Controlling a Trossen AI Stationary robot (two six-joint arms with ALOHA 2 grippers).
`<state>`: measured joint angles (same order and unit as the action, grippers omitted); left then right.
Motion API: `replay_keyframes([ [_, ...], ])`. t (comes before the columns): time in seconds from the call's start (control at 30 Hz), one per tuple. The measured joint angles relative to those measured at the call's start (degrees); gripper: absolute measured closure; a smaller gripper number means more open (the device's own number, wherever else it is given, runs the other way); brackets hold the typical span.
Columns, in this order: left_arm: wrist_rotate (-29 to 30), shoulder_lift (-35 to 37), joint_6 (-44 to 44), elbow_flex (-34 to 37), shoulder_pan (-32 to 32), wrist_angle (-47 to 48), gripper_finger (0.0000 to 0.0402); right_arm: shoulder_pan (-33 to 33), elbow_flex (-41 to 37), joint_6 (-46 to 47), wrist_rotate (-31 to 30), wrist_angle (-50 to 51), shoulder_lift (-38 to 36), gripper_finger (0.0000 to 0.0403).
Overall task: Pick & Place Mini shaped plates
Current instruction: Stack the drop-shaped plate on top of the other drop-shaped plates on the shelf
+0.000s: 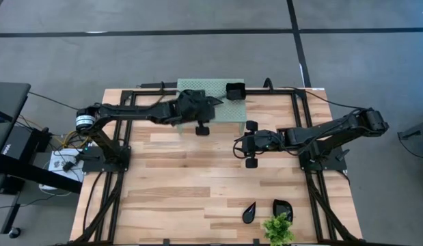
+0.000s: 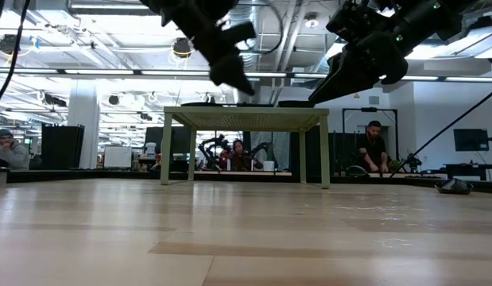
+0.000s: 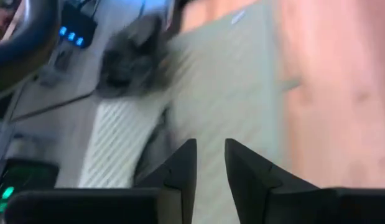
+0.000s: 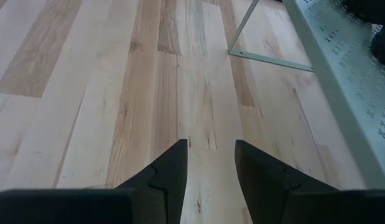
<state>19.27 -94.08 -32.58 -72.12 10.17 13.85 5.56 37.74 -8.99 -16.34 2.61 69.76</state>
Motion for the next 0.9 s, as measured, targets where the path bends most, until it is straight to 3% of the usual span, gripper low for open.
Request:
replay_keyframes([
  [0.3,0.0,0.0,12.4,0.0,-11.9,2.2,0.0316,2.6,0.0,1.4,-0.2,0.8,0.0,0.0274],
  [0.6,0.7,0.1,24.5,0.9,-20.4,15.6,0.0316,7.7,0.0,6.1,-1.1,7.9,0.0,0.0275],
  [0.73,0.9,1.4,25.2,5.1,-22.3,15.7,0.0316,9.3,0.1,6.2,-3.7,17.6,-0.2,0.0276],
  [0.9,4.0,4.9,28.1,9.6,-22.5,15.5,0.0316,9.4,5.9,15.0,-0.6,45.0,-0.6,0.0276],
])
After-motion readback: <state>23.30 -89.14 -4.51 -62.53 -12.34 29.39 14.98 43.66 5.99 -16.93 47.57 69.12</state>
